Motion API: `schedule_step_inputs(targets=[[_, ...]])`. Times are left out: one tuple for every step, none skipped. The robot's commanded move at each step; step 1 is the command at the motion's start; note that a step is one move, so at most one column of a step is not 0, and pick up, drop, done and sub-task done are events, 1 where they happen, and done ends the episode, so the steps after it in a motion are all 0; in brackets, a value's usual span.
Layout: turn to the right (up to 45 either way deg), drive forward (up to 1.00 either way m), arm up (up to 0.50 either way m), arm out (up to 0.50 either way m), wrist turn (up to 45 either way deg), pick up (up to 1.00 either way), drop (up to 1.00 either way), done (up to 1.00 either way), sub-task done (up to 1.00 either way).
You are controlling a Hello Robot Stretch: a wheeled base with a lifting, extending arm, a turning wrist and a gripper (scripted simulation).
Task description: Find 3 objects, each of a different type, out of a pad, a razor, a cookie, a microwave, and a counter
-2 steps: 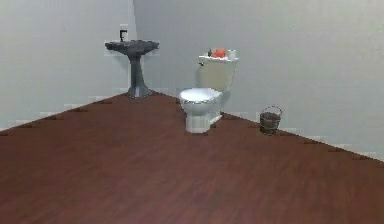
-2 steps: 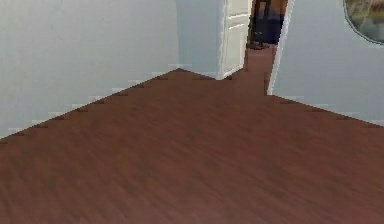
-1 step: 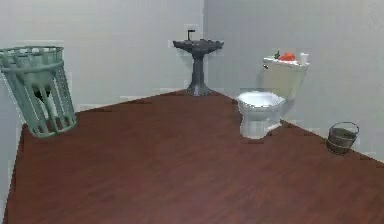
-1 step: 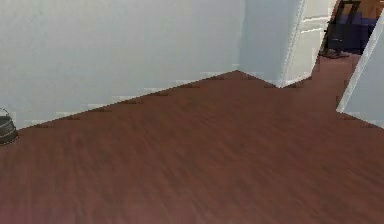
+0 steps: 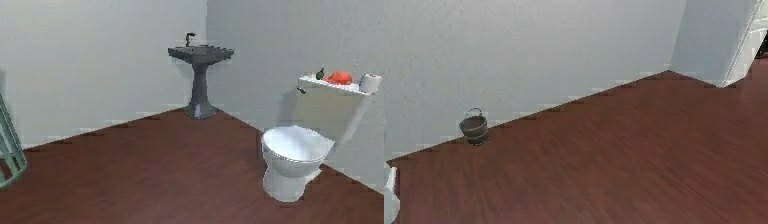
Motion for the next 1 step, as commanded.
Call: schedule_step_inputs(targets=[[-3.0,0.00,0.00,0.00,0.0,0.00,0.00,0.00,0.00]])
